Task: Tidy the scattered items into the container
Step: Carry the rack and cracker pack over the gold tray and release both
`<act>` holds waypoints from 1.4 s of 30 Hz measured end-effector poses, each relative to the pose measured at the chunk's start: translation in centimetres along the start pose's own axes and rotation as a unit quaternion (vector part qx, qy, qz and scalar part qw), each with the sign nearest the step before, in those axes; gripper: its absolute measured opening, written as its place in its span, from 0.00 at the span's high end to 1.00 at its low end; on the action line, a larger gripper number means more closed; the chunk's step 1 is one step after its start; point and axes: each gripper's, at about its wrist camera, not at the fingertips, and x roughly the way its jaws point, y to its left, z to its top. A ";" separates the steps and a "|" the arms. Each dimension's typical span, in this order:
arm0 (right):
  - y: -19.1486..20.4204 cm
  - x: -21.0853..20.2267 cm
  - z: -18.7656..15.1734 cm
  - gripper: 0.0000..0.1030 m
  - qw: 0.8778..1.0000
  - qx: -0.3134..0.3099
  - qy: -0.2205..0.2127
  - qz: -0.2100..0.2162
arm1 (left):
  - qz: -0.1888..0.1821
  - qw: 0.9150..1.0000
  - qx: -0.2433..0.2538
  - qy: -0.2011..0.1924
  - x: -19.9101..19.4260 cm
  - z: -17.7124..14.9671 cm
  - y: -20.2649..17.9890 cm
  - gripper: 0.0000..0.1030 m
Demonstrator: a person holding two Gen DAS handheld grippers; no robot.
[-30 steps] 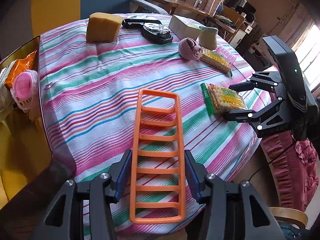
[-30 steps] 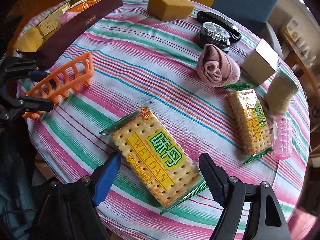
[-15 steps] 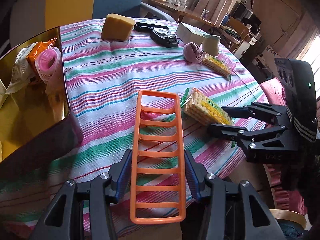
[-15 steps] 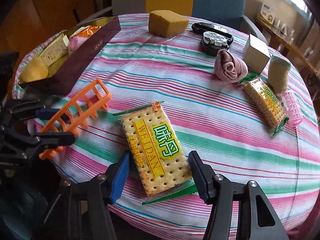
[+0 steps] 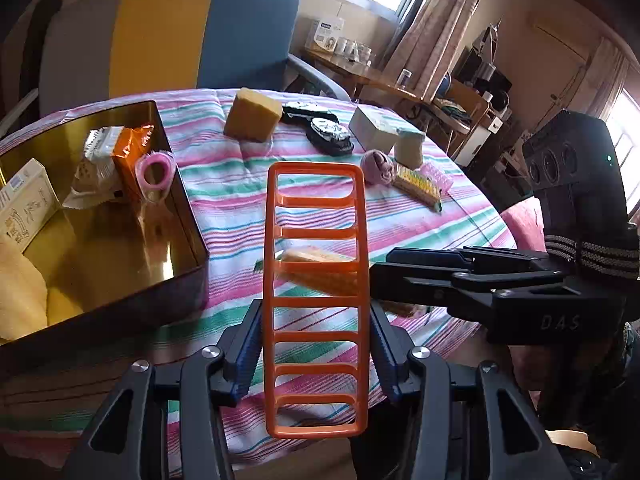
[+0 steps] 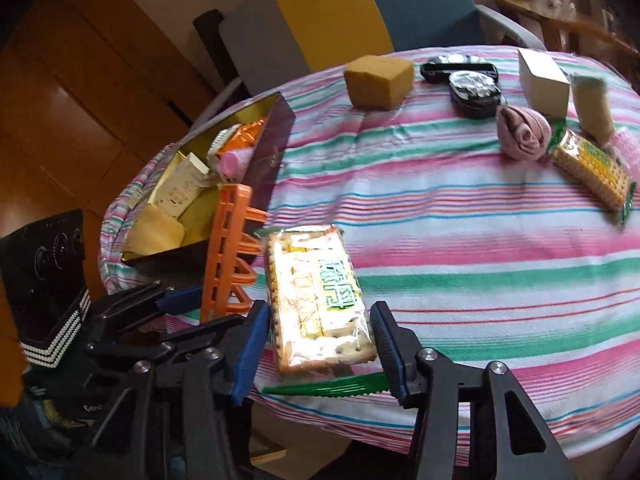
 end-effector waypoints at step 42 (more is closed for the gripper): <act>2.0 6.0 0.4 0.48 0.976 -0.186 0.084 -0.070 | 0.038 0.998 -0.039 -0.006 -1.0 -1.3 3.8 0.52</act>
